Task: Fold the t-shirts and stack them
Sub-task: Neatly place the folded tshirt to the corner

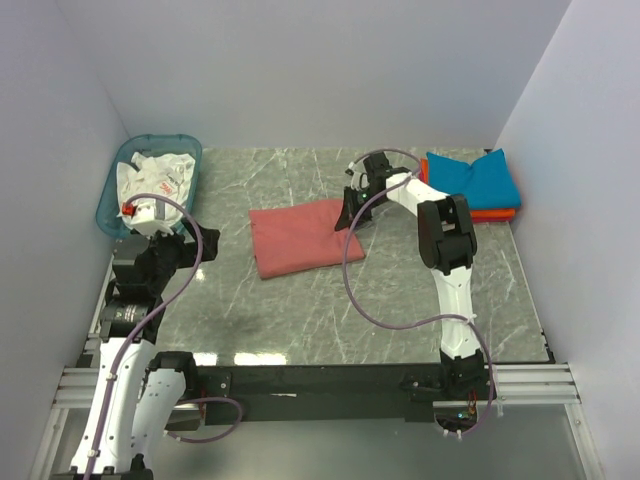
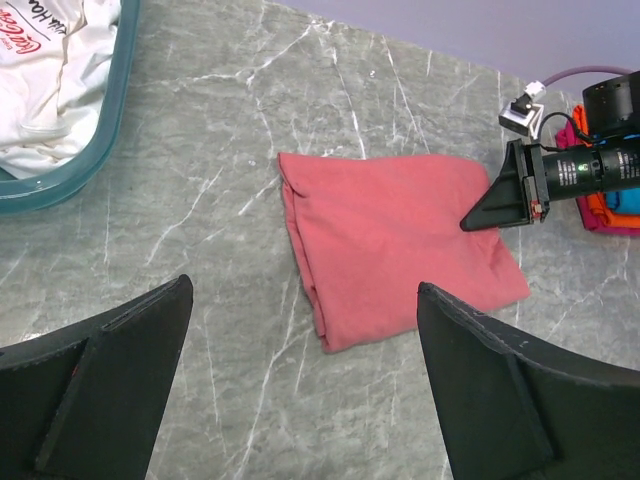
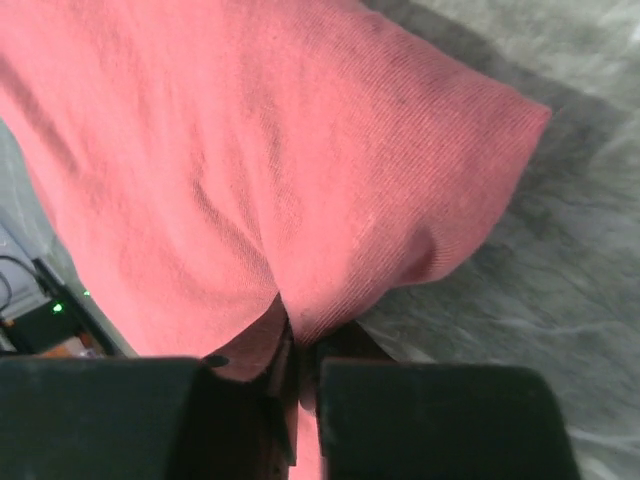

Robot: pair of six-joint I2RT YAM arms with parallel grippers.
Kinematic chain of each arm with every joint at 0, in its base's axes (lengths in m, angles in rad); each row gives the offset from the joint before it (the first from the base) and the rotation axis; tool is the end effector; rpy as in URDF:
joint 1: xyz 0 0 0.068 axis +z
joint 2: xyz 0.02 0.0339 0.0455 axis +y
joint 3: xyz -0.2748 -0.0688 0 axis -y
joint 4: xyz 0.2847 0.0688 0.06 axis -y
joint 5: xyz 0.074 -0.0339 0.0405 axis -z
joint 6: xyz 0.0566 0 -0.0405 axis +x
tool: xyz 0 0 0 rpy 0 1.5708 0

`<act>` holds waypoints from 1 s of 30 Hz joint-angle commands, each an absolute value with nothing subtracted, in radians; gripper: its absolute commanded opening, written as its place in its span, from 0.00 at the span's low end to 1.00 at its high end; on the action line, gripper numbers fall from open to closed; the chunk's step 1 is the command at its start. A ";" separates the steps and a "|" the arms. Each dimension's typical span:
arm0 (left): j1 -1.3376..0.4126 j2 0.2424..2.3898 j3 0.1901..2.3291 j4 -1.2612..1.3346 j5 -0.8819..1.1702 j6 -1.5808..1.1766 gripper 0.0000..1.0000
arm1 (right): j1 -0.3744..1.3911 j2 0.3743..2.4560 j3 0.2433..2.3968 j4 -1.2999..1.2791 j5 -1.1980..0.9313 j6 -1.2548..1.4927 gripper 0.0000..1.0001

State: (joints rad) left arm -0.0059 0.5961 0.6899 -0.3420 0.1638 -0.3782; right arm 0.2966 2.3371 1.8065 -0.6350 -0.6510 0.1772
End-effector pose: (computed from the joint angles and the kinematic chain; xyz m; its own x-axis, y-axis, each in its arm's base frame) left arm 0.1962 -0.0104 0.3223 -0.2888 -0.3626 -0.8861 0.0616 0.9165 -0.3952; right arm 0.5001 0.1887 0.1098 -0.9464 -0.1426 -0.2899 -0.2988 0.7275 0.6177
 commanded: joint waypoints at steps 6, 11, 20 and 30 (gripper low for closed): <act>-0.003 0.563 0.678 -0.316 0.179 -0.361 1.00 | 0.239 2.310 1.835 -0.728 -0.746 0.048 0.00; -0.003 0.555 0.681 -0.318 0.178 -0.359 0.99 | 0.224 2.185 1.845 -0.776 -0.508 -0.104 0.00; -0.003 0.535 0.681 -0.321 0.184 -0.356 1.00 | 0.224 2.034 1.853 -0.753 -0.095 -0.196 0.00; -0.003 0.520 0.683 -0.324 0.195 -0.351 0.99 | 0.219 1.950 1.939 -0.785 0.092 -0.236 0.00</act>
